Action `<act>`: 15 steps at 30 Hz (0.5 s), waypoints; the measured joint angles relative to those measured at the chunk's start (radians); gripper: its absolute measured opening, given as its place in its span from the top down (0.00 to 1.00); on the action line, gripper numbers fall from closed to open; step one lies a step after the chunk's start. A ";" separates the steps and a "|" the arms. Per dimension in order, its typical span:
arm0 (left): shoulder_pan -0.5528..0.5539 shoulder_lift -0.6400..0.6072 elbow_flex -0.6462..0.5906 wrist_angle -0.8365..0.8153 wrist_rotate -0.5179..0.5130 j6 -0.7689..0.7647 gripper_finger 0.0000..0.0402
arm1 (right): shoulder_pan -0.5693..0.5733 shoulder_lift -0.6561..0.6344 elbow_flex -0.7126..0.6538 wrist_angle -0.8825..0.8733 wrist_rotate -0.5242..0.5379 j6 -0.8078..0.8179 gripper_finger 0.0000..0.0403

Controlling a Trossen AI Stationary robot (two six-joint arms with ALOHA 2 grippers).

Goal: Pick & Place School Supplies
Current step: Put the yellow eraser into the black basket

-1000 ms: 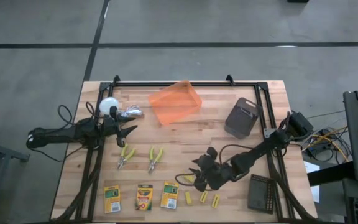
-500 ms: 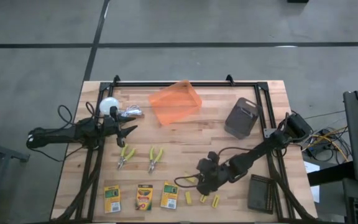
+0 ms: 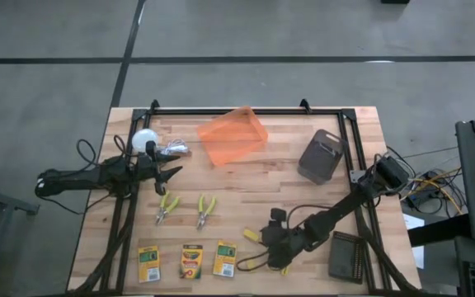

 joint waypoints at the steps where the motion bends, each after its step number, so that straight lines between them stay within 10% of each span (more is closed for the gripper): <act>1: 0.000 0.000 0.000 0.000 0.000 0.000 0.55 | 0.000 0.000 0.002 0.001 0.001 0.003 0.56; 15: 0.000 0.000 0.000 0.000 0.000 0.000 0.55 | -0.015 0.005 0.041 0.015 0.048 0.132 0.56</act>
